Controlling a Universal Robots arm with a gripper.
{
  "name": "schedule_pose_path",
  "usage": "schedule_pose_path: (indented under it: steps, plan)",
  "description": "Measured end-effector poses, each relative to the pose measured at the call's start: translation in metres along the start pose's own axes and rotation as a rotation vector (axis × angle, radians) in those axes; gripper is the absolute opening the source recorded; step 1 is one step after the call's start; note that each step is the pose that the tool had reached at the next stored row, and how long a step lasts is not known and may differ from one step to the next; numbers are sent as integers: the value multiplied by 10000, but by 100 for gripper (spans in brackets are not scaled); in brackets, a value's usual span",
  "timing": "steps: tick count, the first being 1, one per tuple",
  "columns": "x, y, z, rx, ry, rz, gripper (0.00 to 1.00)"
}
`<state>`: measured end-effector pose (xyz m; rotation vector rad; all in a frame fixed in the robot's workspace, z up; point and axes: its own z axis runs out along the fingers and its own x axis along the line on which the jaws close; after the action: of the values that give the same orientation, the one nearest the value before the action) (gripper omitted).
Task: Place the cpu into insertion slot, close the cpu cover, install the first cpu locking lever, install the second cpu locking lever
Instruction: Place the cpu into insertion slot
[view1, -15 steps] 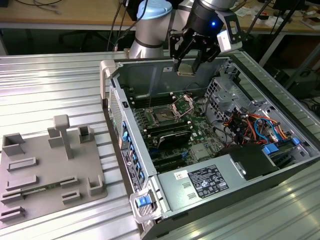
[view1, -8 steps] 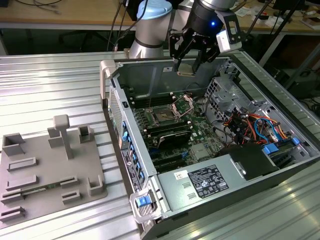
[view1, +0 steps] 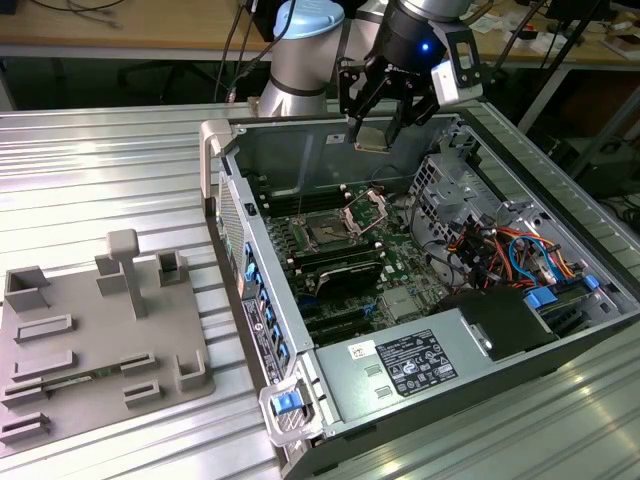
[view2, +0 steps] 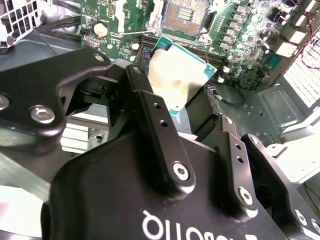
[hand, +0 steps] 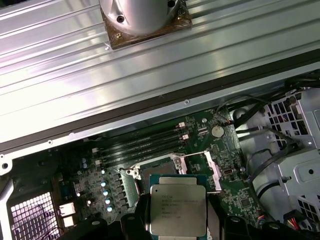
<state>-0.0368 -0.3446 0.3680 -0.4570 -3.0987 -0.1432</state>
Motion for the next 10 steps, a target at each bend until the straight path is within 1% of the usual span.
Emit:
schedule_pose_path:
  steps: [10]
  plan:
    - [0,0,0,0,-2,30,55]
